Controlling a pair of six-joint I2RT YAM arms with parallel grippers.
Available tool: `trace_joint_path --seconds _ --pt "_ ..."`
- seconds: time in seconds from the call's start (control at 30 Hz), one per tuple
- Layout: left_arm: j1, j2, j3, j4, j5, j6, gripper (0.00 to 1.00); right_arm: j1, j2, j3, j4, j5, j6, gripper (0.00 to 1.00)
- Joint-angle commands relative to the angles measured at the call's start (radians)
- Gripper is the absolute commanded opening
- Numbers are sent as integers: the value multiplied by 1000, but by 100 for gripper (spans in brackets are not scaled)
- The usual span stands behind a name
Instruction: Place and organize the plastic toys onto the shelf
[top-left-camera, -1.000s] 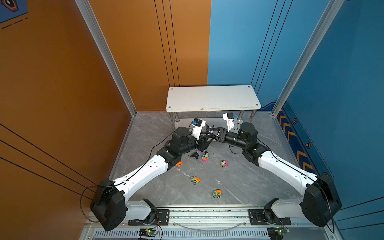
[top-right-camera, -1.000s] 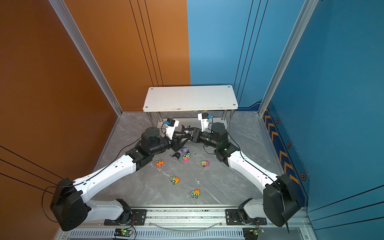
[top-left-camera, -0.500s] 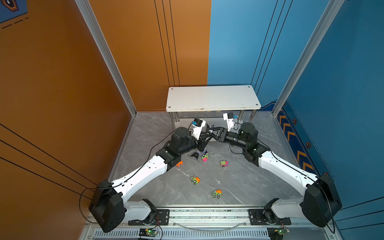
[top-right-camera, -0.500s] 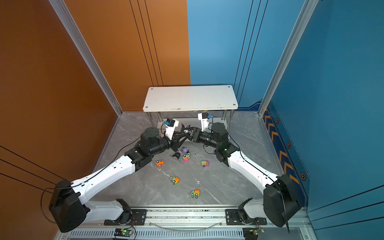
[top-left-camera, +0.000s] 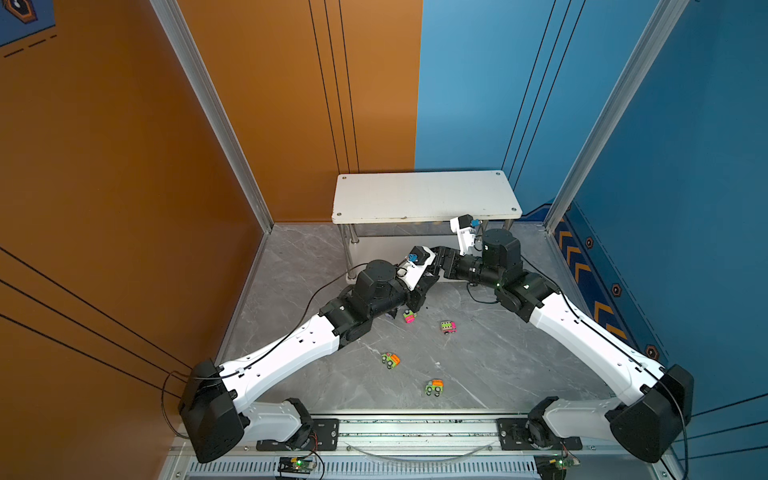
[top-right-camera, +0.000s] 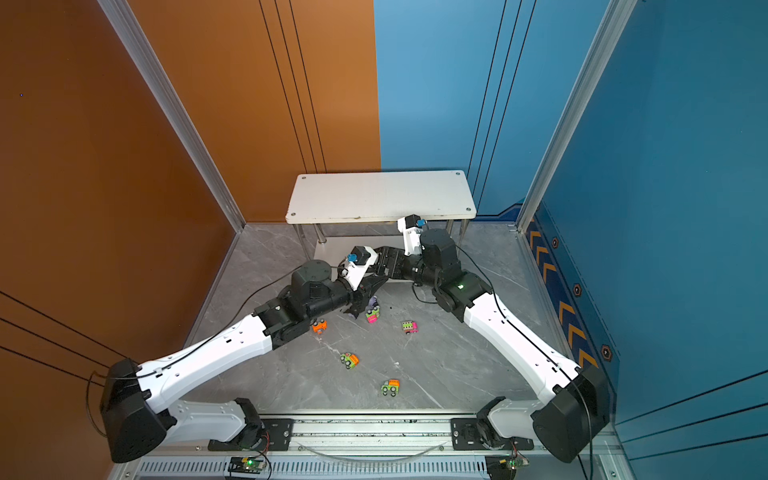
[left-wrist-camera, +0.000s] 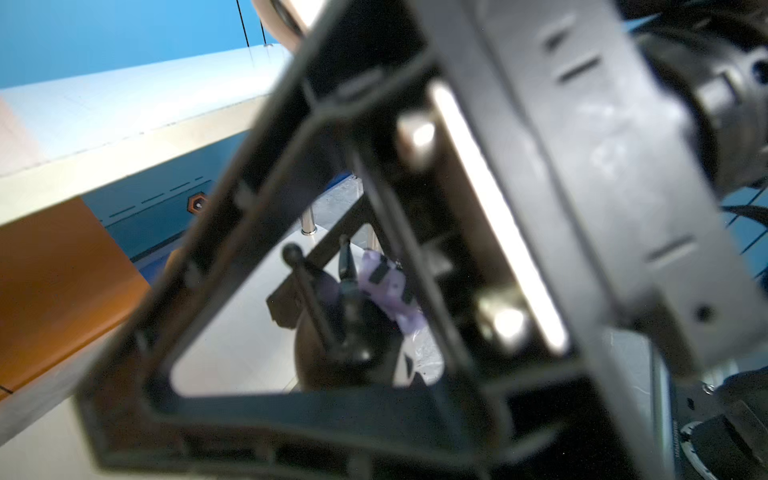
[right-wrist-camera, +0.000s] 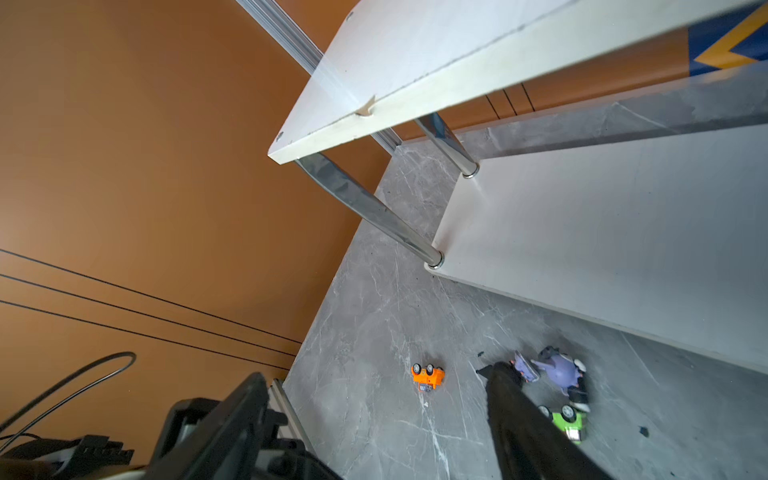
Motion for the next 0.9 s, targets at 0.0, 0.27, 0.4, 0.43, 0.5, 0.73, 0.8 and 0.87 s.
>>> trace_joint_path --seconds 0.0,0.27,0.4,0.43,0.5,0.73,0.8,0.87 --pt "-17 0 29 -30 -97 80 0 8 -7 50 -168 63 -53 81" --pt "-22 9 33 -27 -103 94 0 7 -36 24 -171 53 -64 78" --pt "-23 13 33 -21 -86 87 0 -3 -50 10 -146 35 -66 67" --pt "-22 13 32 -22 -81 84 0 -5 -53 9 -143 26 -66 61" --pt "-20 13 32 -21 -74 79 0 -8 -57 10 -137 15 -63 52" --pt "-5 10 20 -3 -24 38 0 -8 -67 12 -141 10 -63 30" --pt "2 10 14 6 -13 23 0 -8 -67 12 -141 10 -60 24" --pt "6 10 10 14 -5 10 0 -8 -63 10 -143 14 -61 18"
